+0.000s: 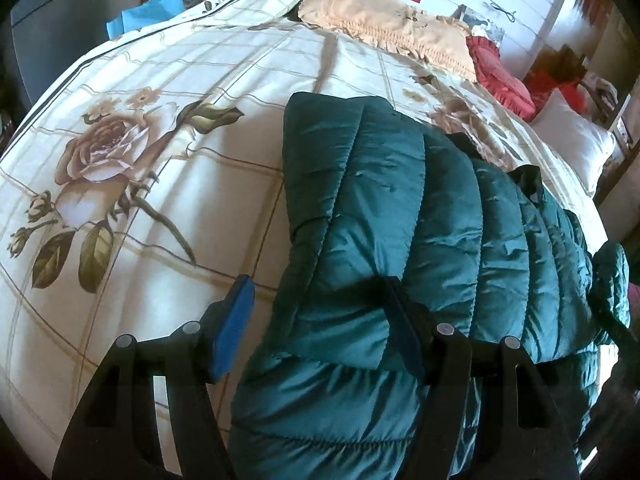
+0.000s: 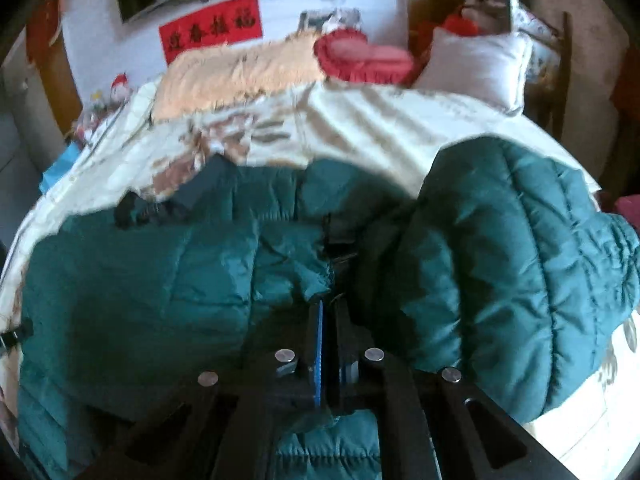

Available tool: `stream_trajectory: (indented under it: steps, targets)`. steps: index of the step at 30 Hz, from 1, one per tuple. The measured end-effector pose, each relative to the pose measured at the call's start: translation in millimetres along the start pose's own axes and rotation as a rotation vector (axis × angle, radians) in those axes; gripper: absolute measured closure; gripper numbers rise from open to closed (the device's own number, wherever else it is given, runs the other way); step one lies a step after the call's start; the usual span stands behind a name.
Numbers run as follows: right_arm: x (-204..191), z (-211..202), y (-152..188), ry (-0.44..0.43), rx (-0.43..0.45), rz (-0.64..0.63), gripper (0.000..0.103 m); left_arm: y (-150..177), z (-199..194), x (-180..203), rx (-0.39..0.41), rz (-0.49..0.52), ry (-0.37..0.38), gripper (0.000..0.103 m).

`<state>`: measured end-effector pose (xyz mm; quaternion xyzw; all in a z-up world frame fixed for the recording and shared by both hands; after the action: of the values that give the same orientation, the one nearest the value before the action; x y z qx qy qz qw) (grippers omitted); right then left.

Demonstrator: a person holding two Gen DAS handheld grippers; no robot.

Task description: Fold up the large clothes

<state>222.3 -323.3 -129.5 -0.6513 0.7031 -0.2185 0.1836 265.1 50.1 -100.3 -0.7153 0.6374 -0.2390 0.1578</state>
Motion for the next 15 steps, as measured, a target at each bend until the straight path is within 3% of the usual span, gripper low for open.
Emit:
stream_trajectory:
  steps: [2,3,4,8,12,15]
  targets:
    - [4,-8,0,0.034,0.001,0.000,0.073,-3,-7,0,0.016,0.006,-0.006,0.037]
    - [8,-20,0,0.034,0.020,0.022,0.053,-5,-11,1,0.031,0.009,-0.006,0.037]
    - [9,-31,-3,0.014,0.047,0.048,0.045,-9,-17,2,0.053,0.014,-0.008,0.037]
    - [-12,-61,-14,-0.055,0.099,0.041,0.042,-26,-30,5,0.117,0.033,-0.036,0.037]
    - [-81,-69,-18,-0.209,0.083,-0.055,0.042,-38,-24,9,0.122,0.032,-0.058,0.037]
    - [-128,-60,-13,-0.253,0.078,-0.158,0.042,-41,-12,10,0.108,0.028,-0.074,0.037]
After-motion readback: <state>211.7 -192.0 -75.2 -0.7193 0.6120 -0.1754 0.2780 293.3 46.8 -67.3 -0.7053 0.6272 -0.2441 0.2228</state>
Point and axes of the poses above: each gripper's, at about its wrist camera, not at the fingertips, and z roughly the way its jaws point, x to its right, y to its underside, the point moved 8 cm from there along z, roughly the way its jaws point, and after that the axes turned 4 degrees about z, right-handed, at the moved point
